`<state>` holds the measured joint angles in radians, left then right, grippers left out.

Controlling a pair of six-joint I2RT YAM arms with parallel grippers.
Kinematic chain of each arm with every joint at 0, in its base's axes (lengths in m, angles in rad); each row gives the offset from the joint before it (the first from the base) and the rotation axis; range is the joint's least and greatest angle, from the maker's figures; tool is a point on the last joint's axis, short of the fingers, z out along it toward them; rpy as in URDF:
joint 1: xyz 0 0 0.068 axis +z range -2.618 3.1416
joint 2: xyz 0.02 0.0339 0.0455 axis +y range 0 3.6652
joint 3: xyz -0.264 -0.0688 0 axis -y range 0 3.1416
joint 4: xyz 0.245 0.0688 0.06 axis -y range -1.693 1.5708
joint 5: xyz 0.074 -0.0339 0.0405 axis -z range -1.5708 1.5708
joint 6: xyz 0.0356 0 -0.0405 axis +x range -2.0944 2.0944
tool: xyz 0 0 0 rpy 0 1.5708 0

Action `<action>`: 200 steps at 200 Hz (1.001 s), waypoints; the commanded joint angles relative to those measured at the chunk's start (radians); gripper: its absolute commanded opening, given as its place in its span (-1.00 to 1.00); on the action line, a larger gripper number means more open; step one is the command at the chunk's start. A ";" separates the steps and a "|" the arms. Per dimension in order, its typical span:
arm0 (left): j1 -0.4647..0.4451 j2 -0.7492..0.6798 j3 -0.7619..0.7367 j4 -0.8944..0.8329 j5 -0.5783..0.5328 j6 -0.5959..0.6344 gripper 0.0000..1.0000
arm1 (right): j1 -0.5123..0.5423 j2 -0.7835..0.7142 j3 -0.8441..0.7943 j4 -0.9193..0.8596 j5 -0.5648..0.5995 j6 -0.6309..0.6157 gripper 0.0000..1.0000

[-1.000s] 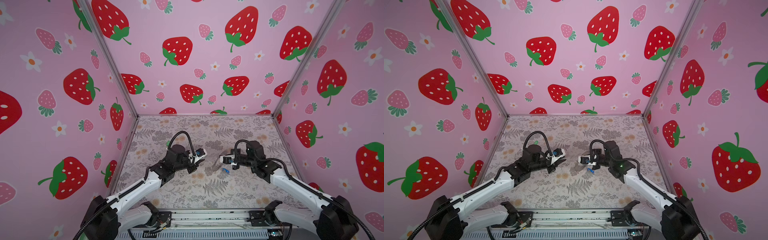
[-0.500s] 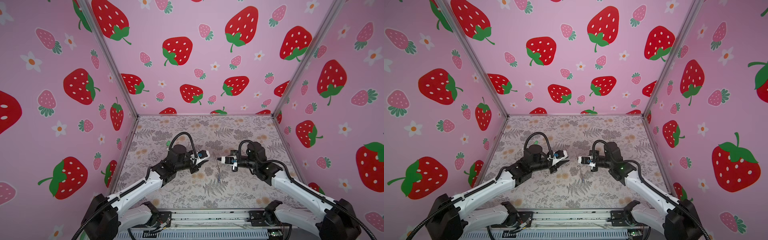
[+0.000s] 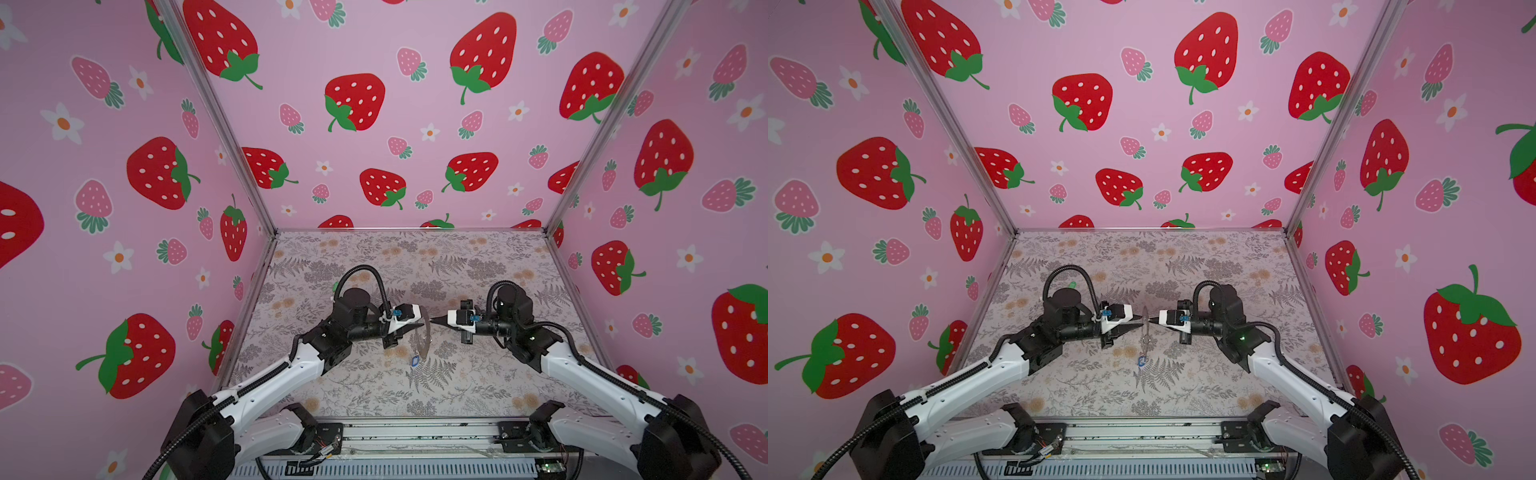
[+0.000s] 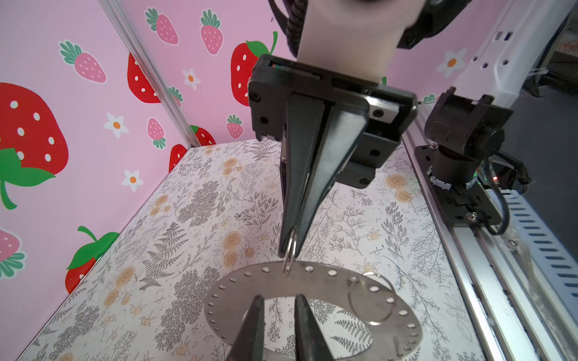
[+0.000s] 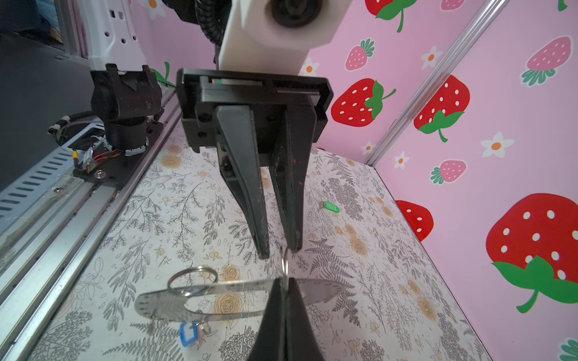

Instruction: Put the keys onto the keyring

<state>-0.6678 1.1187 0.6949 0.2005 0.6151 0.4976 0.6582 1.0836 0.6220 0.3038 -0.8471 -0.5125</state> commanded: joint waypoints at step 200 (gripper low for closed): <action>0.029 -0.009 0.032 0.043 0.190 -0.091 -0.69 | 0.004 -0.012 -0.053 0.235 -0.136 0.180 -1.00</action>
<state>-0.6479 1.1065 0.6949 0.2119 0.7792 0.4210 0.6586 1.0847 0.5755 0.5003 -0.9432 -0.3363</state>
